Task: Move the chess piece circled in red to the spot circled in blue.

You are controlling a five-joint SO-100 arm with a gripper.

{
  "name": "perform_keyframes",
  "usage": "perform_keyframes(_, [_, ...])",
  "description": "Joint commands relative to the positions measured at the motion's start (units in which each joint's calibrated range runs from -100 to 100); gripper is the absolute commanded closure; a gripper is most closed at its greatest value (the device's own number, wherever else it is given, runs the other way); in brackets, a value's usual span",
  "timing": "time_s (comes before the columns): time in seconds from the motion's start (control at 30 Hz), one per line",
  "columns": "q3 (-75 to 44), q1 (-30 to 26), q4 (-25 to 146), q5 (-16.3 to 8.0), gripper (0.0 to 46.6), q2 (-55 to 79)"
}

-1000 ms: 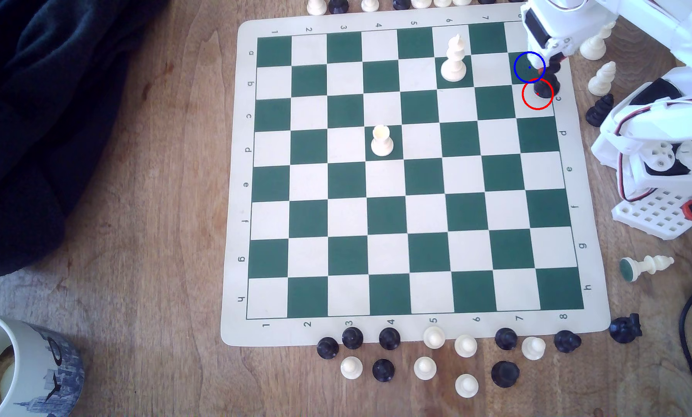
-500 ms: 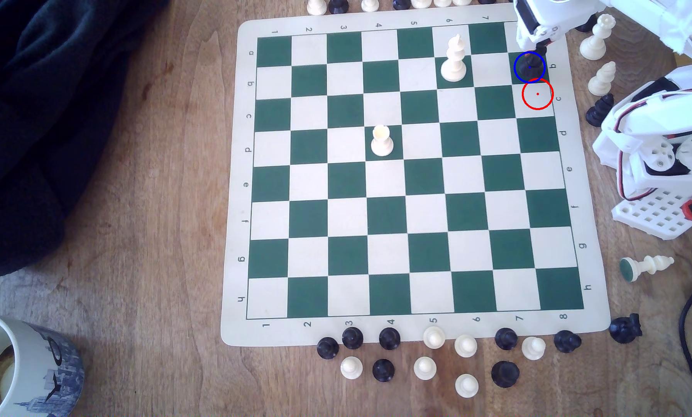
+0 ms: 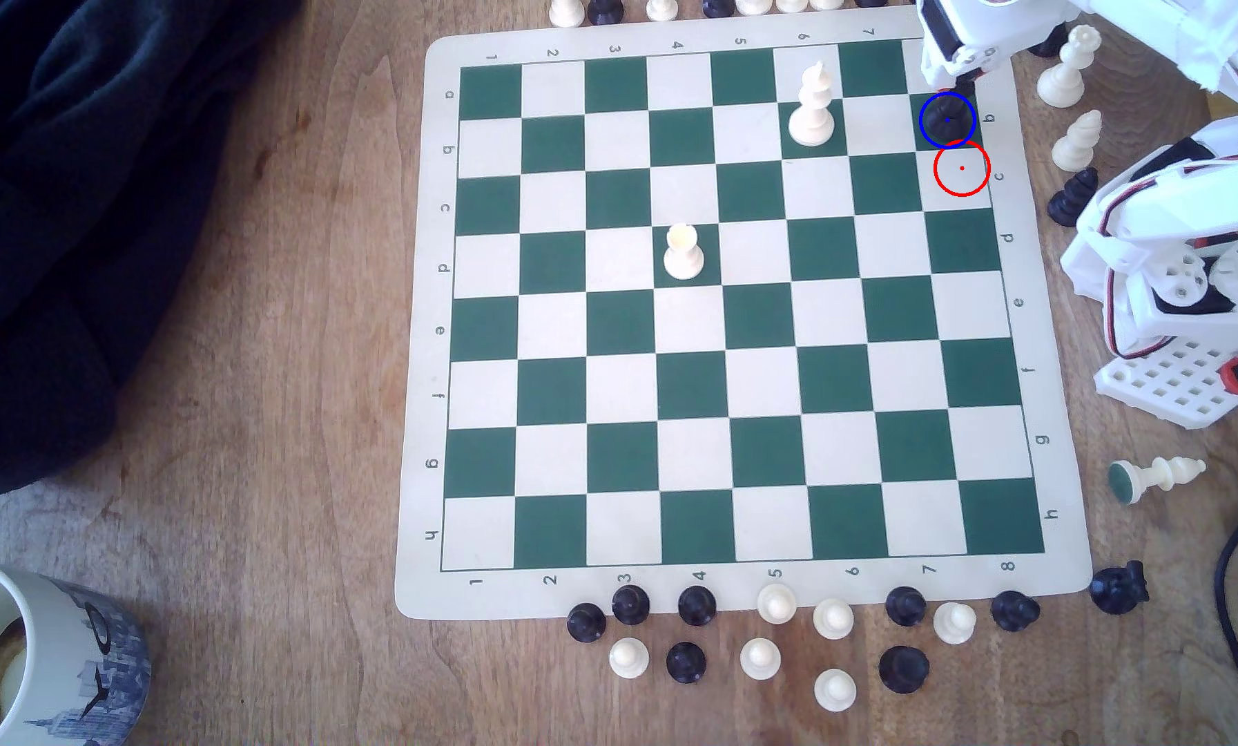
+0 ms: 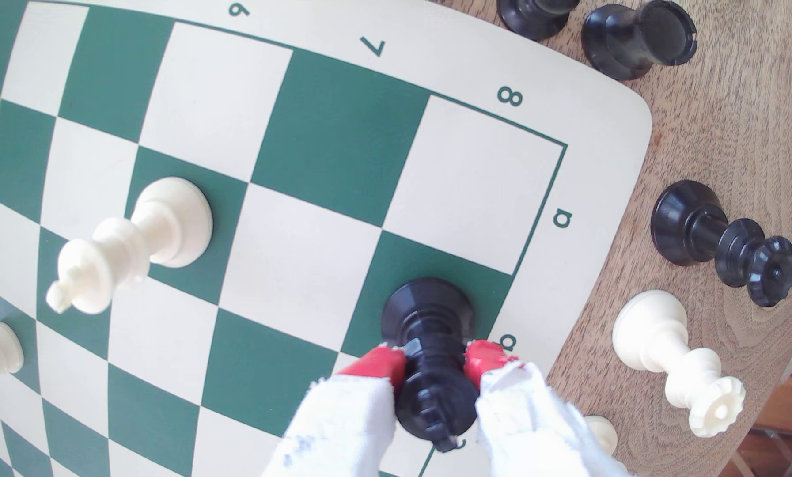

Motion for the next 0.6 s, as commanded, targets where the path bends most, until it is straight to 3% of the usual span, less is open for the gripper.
perform_keyframes(0.0, [-0.16, 0.06, -0.69, 0.29, 35.1, -0.24])
perform_keyframes(0.17, [0.02, 1.39, 0.38, 0.63, 26.4, -3.98])
perform_keyframes(0.57, [8.81, -0.41, 6.52, 1.71, 22.5, -26.47])
